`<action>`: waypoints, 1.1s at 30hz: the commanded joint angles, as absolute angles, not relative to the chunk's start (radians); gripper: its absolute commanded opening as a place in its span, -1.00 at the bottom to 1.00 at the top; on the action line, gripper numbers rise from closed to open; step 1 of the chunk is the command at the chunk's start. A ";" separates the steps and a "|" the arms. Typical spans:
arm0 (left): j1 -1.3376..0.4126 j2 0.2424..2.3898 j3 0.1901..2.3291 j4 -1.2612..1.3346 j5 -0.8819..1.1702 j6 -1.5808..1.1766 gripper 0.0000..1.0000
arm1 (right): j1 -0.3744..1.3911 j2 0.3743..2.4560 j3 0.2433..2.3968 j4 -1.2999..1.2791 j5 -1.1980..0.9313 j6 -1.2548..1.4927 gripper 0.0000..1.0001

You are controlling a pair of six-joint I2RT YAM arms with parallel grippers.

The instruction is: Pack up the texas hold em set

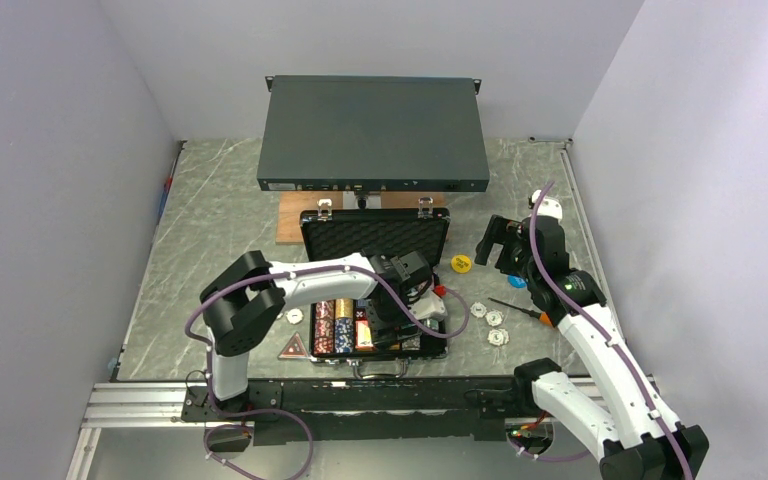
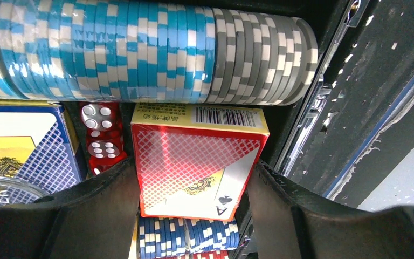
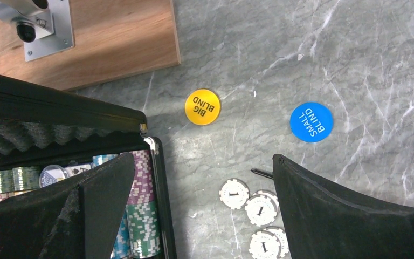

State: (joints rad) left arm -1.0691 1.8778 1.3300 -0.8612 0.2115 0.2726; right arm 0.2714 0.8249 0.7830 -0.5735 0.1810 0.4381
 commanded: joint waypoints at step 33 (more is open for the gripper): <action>-0.733 0.689 0.659 -1.037 -0.358 -1.249 0.99 | 0.272 0.869 0.766 -0.493 0.123 0.459 1.00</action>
State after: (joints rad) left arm -0.7639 0.7624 0.7300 -0.8654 -0.3321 -0.8631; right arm 0.2714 0.8700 0.7727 -0.5438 0.1448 0.4458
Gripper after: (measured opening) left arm 0.993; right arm 0.999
